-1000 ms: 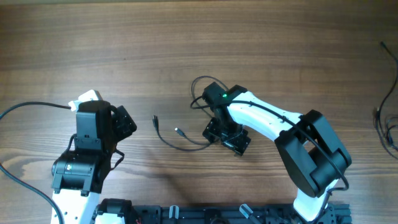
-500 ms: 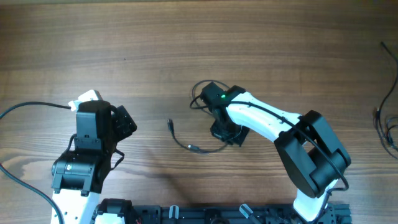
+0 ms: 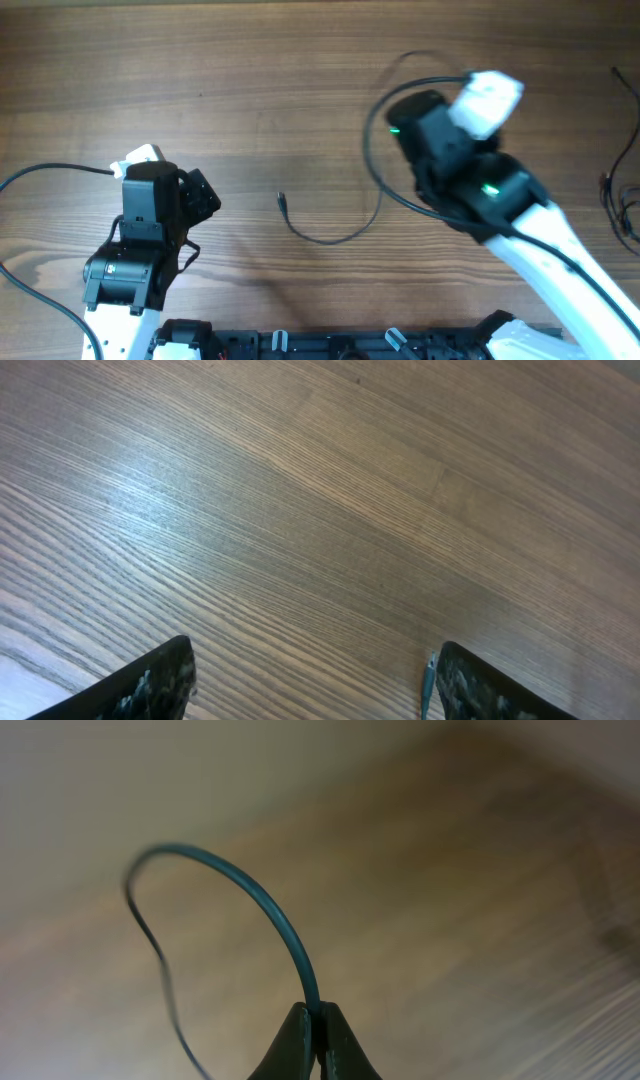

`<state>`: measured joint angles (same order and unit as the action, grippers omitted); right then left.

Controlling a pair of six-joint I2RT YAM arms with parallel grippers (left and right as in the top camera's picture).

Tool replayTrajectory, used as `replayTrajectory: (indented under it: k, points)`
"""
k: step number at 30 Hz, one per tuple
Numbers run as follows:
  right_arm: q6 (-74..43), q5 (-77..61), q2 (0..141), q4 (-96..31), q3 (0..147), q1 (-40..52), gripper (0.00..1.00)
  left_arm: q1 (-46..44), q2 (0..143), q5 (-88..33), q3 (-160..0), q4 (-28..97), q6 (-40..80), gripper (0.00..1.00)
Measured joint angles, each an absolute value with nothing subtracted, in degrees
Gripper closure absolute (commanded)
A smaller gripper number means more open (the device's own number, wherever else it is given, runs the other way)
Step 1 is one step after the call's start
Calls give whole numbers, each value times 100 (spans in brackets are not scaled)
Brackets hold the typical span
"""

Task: Untangle cables
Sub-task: 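Drag the last cable rightward off the table with the right gripper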

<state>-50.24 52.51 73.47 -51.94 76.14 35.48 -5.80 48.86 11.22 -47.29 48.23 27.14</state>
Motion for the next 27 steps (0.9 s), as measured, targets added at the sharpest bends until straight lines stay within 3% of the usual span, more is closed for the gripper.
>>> replayTrajectory:
  k: [4, 7, 13, 17, 18, 19, 20, 22, 23, 27]
  points:
    - [-4912, 6464, 6694, -4628, 7634, 2213, 96, -580, 4886, 1122, -4729, 4825, 2716, 20]
    - [-4786, 6571, 6593, -4163, 7634, 532, 96, -580, 4886, 1120, -4729, 4866, 2714, 18]
    - [-5905, 4018, 6958, -3830, 7636, -2768, 95, -561, 4886, 1114, -4729, 5002, 2716, 17]
    - [-6508, 1769, 8095, -3693, 7649, -4093, 96, -558, 4886, 1105, -4729, 5057, 2714, 17]
    - [-6532, 1328, 8536, -3697, 7649, -4261, 86, -561, 4886, 1100, -4729, 5063, 2714, 17]
    - [-6525, 1015, 8849, -3695, 7649, -4340, 66, -561, 4886, 1076, -4729, 5063, 2714, 18]
    - [-6508, 764, 9153, -3734, 7649, -4386, 57, -558, 4886, 1044, -4729, 5061, 2714, 17]
    - [-6466, 403, 9653, -3944, 7649, -4414, 29, -558, 4886, 989, -4729, 5065, 2714, 16]
    - [-6464, 298, 9710, -4053, 7649, -4414, 23, -558, 4886, 972, -4729, 5063, 2714, 15]
    - [-6445, -211, 10062, -4751, 7644, -4353, 20, -561, 4886, 950, -4729, 5065, 2714, 15]
